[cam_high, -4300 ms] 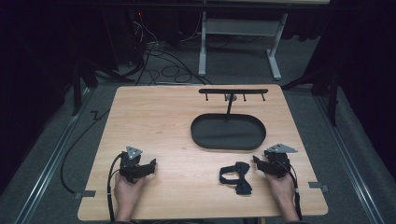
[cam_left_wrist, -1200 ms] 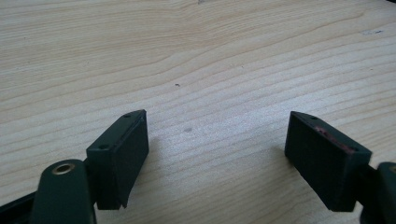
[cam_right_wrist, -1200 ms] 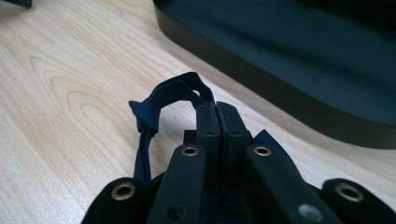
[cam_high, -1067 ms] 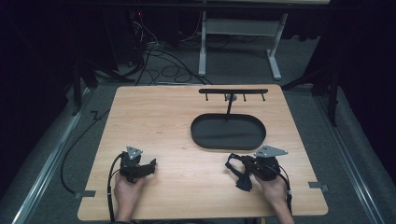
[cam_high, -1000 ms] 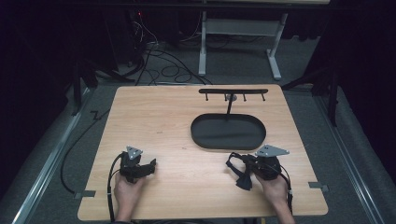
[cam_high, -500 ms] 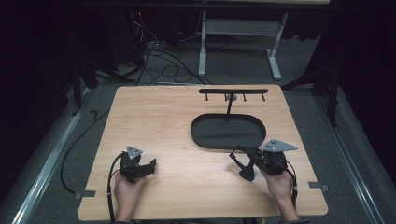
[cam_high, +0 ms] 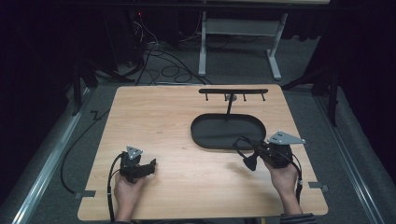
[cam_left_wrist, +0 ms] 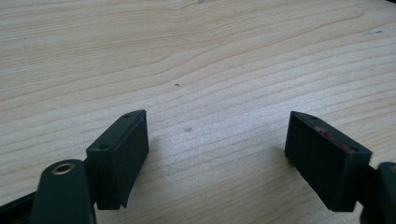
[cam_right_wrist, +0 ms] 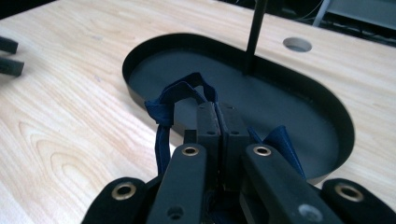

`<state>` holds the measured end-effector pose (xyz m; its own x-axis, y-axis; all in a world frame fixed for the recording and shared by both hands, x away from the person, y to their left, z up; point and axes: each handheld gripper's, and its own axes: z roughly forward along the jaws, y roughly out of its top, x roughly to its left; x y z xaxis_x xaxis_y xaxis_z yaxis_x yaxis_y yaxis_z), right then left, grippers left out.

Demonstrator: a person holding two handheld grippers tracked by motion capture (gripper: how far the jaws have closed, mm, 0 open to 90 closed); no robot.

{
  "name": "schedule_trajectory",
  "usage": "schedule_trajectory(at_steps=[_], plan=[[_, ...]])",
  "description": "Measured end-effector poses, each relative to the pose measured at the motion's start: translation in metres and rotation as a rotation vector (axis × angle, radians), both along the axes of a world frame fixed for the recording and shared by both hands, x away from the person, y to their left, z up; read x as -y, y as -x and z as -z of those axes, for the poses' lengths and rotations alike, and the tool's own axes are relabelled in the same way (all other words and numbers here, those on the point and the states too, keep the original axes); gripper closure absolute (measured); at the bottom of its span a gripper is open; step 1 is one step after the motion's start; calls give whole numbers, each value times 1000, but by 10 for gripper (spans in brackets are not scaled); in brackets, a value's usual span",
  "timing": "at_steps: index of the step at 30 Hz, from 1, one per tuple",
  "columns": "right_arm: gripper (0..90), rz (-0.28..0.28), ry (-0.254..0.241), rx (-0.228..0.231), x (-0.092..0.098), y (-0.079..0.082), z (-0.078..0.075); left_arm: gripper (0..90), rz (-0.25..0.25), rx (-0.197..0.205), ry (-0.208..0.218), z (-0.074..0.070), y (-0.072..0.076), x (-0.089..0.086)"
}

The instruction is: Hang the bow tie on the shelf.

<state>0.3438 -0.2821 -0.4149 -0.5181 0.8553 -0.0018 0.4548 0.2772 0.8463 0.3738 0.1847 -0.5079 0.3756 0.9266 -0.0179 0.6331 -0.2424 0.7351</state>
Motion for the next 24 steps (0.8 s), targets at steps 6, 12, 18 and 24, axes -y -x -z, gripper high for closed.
schedule_trajectory(at_steps=[6,12,18,24], plan=[[900,12,-14,17,2,-4,-8,220,0,0,-1,0,0,0],[900,12,-24,31,3,-9,-16,220,-1,0,1,0,0,0],[900,18,-25,54,6,-11,-23,221,-2,0,1,0,0,0],[900,19,-7,54,7,-19,-28,221,-2,0,1,0,0,0]])
